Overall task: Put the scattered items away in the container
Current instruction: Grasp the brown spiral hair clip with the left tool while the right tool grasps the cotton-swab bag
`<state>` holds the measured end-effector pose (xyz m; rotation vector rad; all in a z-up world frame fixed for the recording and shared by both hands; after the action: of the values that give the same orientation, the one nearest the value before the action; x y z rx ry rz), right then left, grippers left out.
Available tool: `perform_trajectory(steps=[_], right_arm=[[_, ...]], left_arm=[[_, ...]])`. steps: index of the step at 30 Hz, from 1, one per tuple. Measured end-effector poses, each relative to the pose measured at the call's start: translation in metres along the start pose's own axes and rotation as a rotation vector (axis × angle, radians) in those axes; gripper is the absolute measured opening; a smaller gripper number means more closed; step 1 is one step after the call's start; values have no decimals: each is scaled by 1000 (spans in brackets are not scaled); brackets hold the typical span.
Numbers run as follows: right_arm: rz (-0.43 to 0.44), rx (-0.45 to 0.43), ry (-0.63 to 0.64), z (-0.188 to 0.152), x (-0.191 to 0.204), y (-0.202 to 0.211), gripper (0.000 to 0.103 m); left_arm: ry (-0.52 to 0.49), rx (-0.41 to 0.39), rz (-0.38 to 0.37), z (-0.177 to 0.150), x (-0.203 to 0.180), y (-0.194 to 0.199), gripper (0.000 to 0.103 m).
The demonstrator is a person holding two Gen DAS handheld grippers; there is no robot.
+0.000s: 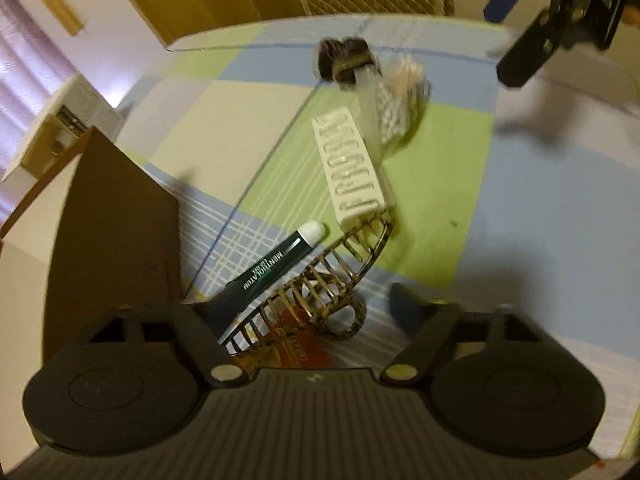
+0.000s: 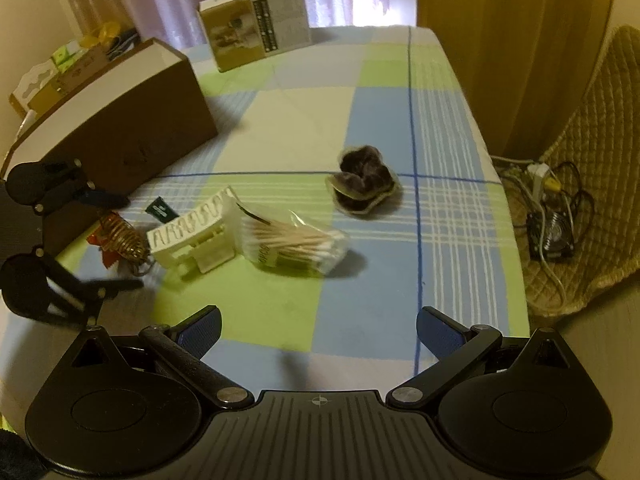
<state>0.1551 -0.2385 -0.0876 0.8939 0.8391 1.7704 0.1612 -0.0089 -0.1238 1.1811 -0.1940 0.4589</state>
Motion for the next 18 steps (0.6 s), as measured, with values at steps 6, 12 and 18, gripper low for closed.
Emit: perform_trajectory(steps=[6, 12, 18], right_arm=[[-16, 10, -22, -5, -7, 0, 101], [-16, 15, -13, -7, -7, 0, 101], [-10, 19, 2, -6, -5, -3, 101]], left_arm=[[41, -2, -76, -8, -8, 10, 23], [227, 6, -109, -14, -12, 18, 24], [356, -27, -124, -8, -7, 20, 50]])
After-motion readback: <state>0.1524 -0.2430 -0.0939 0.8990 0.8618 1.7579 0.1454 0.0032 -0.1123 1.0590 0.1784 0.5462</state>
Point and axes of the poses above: each gripper's, at about its wrist camera, not at the fingertips, and y roughly against the way its jaws point, x to its left, z to its top, the point moved 1 cm from there along -y, roughly the way its jaws point, and after that the axes turned 8 degrees about -y, right-handed, at the moved point
